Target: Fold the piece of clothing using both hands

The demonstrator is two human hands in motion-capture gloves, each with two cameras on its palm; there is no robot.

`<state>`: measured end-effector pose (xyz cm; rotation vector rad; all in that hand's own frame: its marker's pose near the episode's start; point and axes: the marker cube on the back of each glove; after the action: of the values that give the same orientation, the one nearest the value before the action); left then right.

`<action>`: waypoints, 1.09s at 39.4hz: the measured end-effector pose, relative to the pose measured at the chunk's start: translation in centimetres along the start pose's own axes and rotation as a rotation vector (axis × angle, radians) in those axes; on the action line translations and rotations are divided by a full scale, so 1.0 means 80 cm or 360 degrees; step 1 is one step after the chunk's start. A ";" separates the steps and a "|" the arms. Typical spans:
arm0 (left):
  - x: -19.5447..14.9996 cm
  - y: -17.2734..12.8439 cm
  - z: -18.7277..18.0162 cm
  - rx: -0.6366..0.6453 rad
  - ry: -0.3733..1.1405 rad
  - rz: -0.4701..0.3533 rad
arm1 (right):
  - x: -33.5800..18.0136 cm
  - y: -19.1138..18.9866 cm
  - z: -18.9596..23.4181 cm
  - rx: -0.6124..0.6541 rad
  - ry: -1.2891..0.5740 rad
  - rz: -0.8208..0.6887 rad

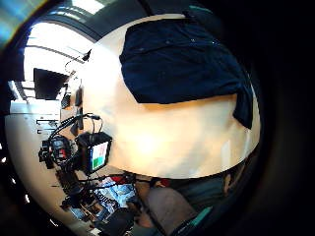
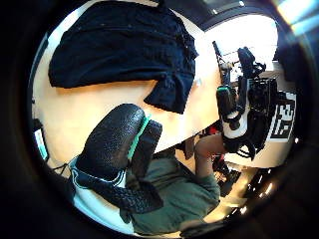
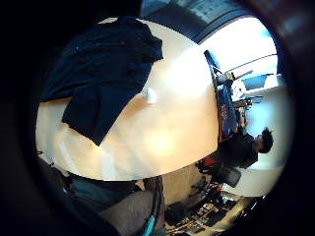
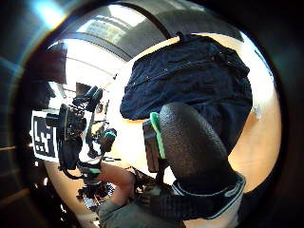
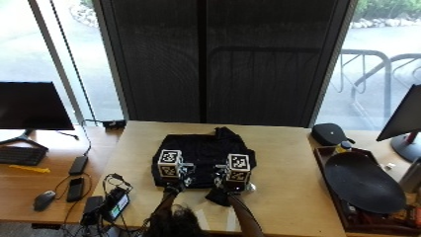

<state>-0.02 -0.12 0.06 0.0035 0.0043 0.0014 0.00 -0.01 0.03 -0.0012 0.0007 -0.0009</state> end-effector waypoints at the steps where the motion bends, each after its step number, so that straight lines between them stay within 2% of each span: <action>1: 0.000 0.000 0.000 0.0001 0.0002 0.0001 | 0.000 0.000 0.000 0.0000 0.0000 0.0000; 25: -0.006 0.009 -0.004 0.0004 0.0035 0.0014 | 0.001 0.000 -0.001 -0.0005 -0.0022 -0.0040; 36: -0.029 -0.010 0.012 0.0022 -0.0002 -0.0070 | 0.039 -0.020 0.022 -0.0087 0.0044 0.0036; 43: -0.046 -0.026 0.041 -0.0068 -0.0047 -0.0142 | 0.064 -0.053 0.068 -0.0085 0.0044 0.0052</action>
<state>-3.71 -2.19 3.34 -0.0395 -0.0253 -0.0876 5.13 -4.24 5.44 -0.0545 0.0284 0.0320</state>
